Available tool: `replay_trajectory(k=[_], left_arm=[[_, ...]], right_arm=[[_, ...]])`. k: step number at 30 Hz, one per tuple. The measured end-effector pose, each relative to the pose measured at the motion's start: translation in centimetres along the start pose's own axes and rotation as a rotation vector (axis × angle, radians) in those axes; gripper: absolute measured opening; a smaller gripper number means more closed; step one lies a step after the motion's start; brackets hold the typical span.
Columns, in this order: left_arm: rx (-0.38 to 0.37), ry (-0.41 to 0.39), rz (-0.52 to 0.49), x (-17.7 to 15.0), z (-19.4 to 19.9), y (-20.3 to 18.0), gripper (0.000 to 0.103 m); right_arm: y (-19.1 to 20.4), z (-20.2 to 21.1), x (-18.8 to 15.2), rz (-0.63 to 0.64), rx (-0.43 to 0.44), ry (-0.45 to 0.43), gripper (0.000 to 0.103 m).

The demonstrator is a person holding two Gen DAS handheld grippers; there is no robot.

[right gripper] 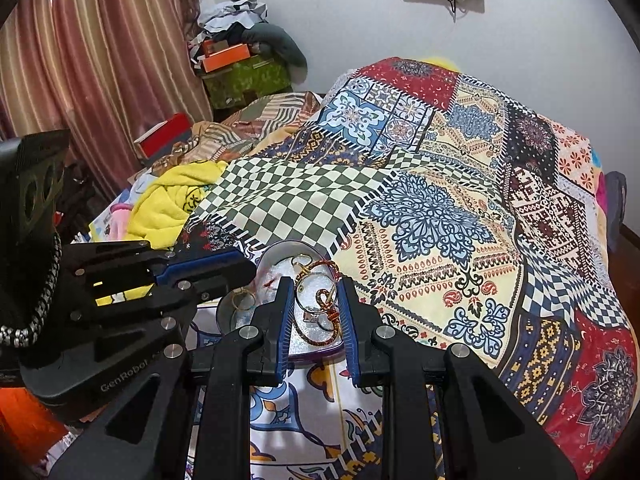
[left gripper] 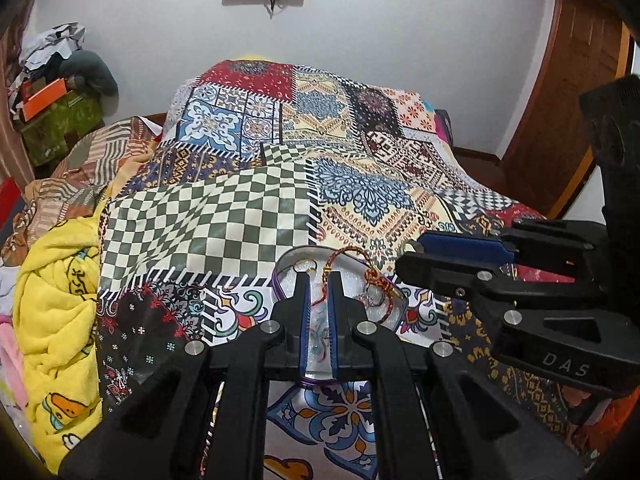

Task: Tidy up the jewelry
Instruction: 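Lower both items into the tin and open both tools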

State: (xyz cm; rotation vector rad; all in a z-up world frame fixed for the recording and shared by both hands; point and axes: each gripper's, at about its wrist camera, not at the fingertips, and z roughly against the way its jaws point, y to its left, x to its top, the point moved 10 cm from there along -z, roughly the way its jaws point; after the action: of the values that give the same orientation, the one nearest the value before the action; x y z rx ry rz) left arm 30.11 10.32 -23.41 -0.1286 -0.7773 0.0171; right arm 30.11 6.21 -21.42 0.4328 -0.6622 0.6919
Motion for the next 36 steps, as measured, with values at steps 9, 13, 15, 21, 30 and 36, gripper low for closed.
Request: replay_trajectory(k=[9, 13, 15, 21, 30, 36], left_arm=[[0.013, -0.002, 0.003, -0.3, 0.6, 1.0, 0.007], [0.031, -0.006, 0.027, -0.3, 0.9, 2.1, 0.012], [0.039, -0.009, 0.035, -0.4, 1.1, 2.6, 0.020], [0.070, -0.026, 0.037, -0.5, 1.5, 3.6, 0.036], [0.089, -0.009, 0.056, -1.5, 0.7, 4.8, 0.046], [0.092, 0.005, 0.075, -2.1, 0.5, 5.5, 0.046]], right_arm=[[0.4, -0.6, 0.0, 0.009, 0.003, 0.012, 0.020], [1.0, -1.0, 0.1, 0.023, 0.009, 0.017, 0.020], [1.2, -1.3, 0.0, 0.027, 0.012, 0.021, 0.020], [1.4, -2.3, -0.1, 0.031, 0.015, 0.039, 0.020], [1.3, -3.2, -0.3, 0.030, 0.007, 0.054, 0.020], [1.6, -3.7, -0.7, 0.029, 0.014, 0.082, 0.033]])
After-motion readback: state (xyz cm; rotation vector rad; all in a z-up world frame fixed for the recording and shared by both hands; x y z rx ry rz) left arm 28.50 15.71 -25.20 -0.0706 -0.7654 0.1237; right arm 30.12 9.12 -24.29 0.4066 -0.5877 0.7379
